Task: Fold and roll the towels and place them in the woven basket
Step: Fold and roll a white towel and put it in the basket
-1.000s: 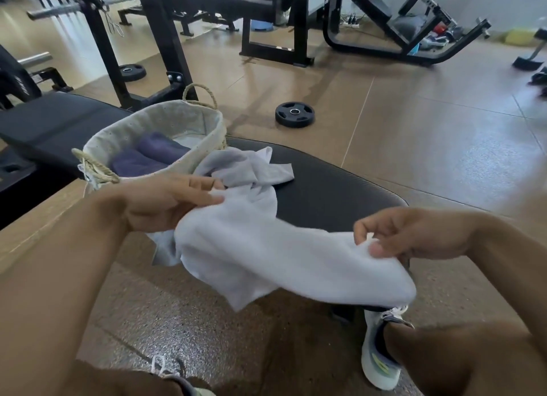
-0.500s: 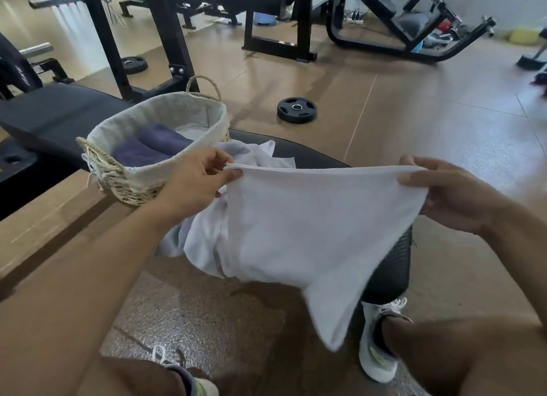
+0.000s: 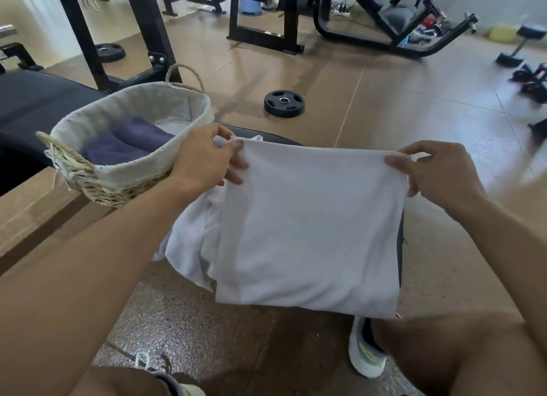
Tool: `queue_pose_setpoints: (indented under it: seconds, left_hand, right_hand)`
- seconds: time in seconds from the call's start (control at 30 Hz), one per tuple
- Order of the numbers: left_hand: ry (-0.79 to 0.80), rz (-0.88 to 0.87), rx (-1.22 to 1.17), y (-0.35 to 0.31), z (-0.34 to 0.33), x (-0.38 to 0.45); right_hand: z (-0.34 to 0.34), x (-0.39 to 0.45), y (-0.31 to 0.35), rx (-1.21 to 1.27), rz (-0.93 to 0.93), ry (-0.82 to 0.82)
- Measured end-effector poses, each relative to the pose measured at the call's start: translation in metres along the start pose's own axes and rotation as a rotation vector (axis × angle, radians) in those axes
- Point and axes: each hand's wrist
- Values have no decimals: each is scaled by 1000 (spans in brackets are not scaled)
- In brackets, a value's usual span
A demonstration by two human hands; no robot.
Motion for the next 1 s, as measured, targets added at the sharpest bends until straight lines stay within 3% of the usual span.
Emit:
queue_pose_setpoints:
  seconds: [0.17, 0.27, 0.4, 0.53, 0.63, 0.77, 1.0]
  left_hand:
    - [-9, -65, -186, -3, -4, 12]
    - [-29, -84, -177, 3, -4, 17]
    - [-55, -32, -140, 10, 3, 14]
    - [-107, 57, -294, 8, 0, 5]
    - [-108, 108, -374, 0, -4, -12]
    - [-86, 87, -286, -4, 2, -46]
    - [188, 225, -147, 5, -5, -82]
  right_hand:
    - [-15, 7, 5, 237, -44, -99]
    - [-22, 12, 5, 324, -28, -124]
    - [-29, 12, 6, 434, -97, -93]
    - [-27, 9, 9, 491, -252, -53]
    - [-17, 3, 11, 449, -327, 20]
    - [-1, -6, 8, 319, -385, 247]
    - [3, -20, -17, 19, -455, 599]
Point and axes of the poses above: each hand's wrist, its own x-axis towards the middle knuckle, its own z-axis out of the back of the hand, y = z × x, and after that the axes turned 5 degrees about x, right-handed
